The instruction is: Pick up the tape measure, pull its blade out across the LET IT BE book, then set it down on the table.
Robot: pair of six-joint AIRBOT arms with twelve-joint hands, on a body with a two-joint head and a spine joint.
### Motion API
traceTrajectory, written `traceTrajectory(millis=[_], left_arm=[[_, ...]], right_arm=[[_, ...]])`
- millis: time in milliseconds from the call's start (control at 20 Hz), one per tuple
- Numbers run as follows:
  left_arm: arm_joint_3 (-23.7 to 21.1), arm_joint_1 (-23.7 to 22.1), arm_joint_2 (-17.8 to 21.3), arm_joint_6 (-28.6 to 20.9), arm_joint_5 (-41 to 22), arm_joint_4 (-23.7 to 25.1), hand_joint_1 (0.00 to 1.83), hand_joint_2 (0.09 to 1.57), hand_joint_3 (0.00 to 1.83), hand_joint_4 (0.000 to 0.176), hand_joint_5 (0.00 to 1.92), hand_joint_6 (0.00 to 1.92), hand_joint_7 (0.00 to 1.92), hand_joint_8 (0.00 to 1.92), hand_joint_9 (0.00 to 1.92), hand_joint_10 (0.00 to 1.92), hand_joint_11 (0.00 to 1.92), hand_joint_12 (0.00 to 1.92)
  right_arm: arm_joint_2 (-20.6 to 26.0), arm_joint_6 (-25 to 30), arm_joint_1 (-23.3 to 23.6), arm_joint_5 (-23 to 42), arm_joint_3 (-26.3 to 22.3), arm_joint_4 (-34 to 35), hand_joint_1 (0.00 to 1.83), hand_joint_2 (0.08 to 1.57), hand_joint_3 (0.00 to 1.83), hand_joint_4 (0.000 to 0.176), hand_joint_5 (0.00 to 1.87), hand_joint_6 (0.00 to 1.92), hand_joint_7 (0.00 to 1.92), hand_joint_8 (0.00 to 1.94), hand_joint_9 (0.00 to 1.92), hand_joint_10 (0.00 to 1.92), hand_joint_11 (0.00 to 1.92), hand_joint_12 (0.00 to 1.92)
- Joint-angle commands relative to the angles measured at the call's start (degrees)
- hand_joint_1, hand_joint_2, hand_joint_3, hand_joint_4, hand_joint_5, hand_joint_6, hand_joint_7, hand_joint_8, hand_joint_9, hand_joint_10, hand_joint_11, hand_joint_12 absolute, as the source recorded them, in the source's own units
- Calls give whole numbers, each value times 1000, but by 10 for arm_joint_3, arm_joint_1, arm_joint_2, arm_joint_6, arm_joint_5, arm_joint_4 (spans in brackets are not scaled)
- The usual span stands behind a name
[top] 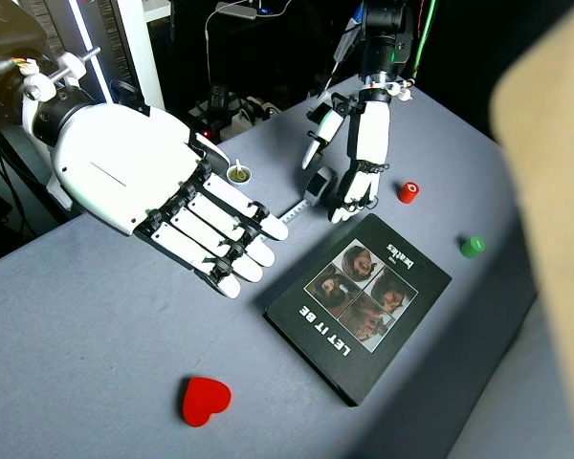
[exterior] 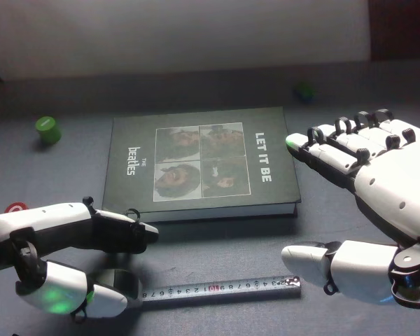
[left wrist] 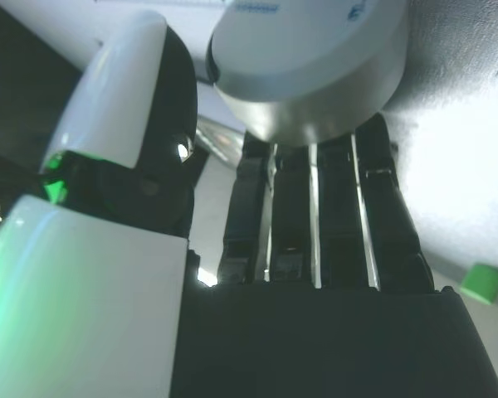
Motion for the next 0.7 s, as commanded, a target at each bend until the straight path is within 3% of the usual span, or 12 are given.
traceTrajectory(millis=[0, 650], left_arm=[[1, 0, -1, -3, 52, -9, 1092, 1095, 1, 0, 353, 4, 440, 3, 362, 6, 0, 822], [16, 11, -1, -3, 76, 84, 1108, 1098, 0, 0, 383, 8, 451, 4, 375, 6, 0, 876]], right_arm=[[3, 5, 9, 27, -3, -40, 159, 1063, 0, 85, 15, 4, 17, 0, 27, 0, 0, 546], [3, 6, 10, 29, -3, -41, 145, 1070, 1, 84, 42, 4, 42, 4, 40, 2, 0, 575]])
